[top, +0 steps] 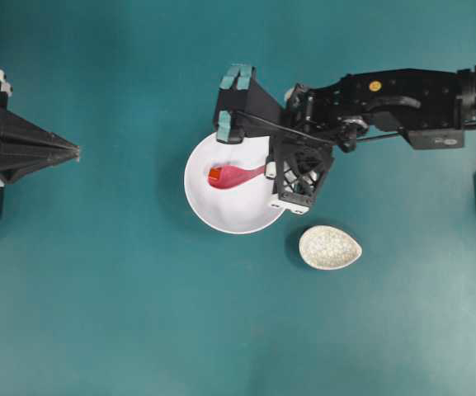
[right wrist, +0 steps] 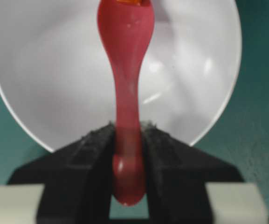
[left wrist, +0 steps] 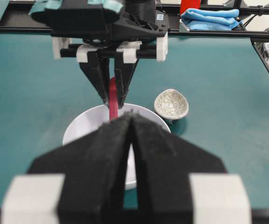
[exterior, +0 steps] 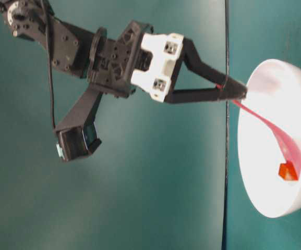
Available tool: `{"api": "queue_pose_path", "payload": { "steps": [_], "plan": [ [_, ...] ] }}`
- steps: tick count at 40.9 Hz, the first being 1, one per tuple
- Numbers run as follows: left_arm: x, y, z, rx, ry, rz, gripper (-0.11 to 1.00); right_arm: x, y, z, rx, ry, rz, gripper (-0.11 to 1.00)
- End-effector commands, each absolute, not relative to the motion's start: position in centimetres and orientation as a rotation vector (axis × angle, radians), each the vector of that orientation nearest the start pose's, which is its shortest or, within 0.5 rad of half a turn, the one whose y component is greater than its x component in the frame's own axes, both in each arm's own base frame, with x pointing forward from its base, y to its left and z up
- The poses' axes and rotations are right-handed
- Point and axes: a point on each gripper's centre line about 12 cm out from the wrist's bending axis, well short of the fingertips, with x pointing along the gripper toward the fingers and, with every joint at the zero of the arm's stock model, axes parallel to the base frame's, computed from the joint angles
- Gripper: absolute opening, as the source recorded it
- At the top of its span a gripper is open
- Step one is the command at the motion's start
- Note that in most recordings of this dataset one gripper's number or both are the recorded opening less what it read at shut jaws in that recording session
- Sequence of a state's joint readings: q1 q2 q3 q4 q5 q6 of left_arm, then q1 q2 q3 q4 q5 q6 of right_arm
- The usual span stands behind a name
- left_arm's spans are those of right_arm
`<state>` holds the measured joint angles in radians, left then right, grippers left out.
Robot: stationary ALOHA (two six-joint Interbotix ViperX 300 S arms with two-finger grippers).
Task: Grip the spoon and scoop the red block from the bowl with right arm.
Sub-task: 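Lower the spoon bowl into the white bowl beside the red cube, then drag the spoon under the red cube and lift it out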
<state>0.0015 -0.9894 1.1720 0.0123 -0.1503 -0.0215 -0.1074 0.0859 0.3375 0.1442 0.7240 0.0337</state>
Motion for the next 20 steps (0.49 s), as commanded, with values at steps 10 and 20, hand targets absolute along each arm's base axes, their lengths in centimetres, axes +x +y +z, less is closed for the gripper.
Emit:
{"api": "queue_pose_path", "payload": {
  "steps": [10,20],
  "plan": [
    [19.8,-0.1,29.2,-0.012,0.011,-0.004,0.0,38.8,-2.7,20.7,0.232,0.997,-0.091,0.23],
    [19.8,0.0,29.2,-0.026,0.011,-0.002,0.0,36.7,-2.4,21.0,0.213,0.842,-0.096,0.22]
  ]
}}
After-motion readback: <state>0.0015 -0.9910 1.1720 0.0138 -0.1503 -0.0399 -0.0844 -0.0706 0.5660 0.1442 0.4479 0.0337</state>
